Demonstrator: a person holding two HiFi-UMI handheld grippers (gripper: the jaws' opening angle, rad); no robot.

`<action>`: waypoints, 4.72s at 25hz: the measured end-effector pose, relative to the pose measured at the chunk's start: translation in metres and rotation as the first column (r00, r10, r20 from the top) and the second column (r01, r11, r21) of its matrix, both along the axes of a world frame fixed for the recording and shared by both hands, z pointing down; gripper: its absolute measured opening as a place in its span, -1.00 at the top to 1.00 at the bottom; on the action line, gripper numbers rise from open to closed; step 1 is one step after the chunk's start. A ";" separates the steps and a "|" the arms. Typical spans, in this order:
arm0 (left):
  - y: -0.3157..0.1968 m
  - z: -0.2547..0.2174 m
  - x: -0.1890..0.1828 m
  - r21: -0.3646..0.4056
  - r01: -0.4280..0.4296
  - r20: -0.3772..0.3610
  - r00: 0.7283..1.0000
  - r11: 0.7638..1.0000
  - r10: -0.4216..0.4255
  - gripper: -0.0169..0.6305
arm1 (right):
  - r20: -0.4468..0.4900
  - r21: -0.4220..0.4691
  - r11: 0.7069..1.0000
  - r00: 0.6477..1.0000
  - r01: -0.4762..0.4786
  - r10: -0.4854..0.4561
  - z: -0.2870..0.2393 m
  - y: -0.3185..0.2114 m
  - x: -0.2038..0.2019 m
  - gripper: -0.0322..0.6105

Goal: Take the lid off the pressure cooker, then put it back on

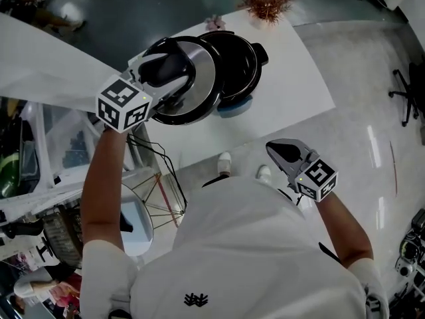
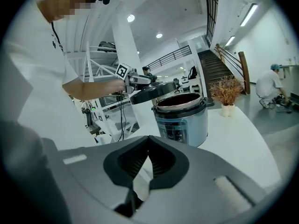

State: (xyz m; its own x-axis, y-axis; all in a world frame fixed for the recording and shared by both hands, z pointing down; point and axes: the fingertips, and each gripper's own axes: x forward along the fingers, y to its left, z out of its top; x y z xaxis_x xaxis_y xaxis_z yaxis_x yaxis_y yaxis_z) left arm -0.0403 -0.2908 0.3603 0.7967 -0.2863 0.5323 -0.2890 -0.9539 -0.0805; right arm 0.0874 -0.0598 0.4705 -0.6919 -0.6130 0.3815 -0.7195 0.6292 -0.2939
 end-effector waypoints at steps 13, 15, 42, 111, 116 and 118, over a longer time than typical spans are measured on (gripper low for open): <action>-0.012 0.019 0.070 -0.007 -0.095 0.028 0.995 0.995 0.095 0.07 | 0.000 -0.005 0.997 0.997 -0.071 0.071 0.002 0.011 0.027 0.86; -0.014 0.025 0.079 -0.011 -0.109 0.033 0.993 0.994 0.109 0.07 | -0.002 -0.006 0.996 0.996 -0.085 0.085 0.003 0.011 0.032 0.86; -0.026 0.061 0.116 -0.040 -0.191 0.059 0.979 0.981 0.194 0.06 | -0.012 -0.030 0.990 0.990 -0.140 0.140 0.006 0.016 0.058 0.86; 0.159 0.060 0.017 -0.103 0.410 -0.210 0.882 0.906 -0.422 0.72 | -0.006 0.045 0.968 0.969 0.248 -0.248 -0.005 0.056 0.049 0.86; 0.196 0.067 0.027 -0.128 0.408 -0.218 0.878 0.904 -0.426 0.90 | 0.000 0.056 0.964 0.966 0.259 -0.259 -0.007 0.063 0.044 0.86; 0.211 0.072 0.031 -0.146 0.409 -0.217 0.875 0.901 -0.432 0.92 | 0.005 0.057 0.965 0.966 0.256 -0.257 -0.008 0.065 0.043 0.86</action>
State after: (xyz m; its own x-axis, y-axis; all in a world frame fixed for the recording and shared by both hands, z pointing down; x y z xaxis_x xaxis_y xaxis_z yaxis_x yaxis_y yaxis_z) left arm -0.0097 -0.0797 0.4325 0.7181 -0.5816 0.3822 -0.6636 -0.7377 0.1242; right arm 0.1301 0.0055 0.4629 -0.8332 -0.4341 0.3424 -0.5283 0.8079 -0.2613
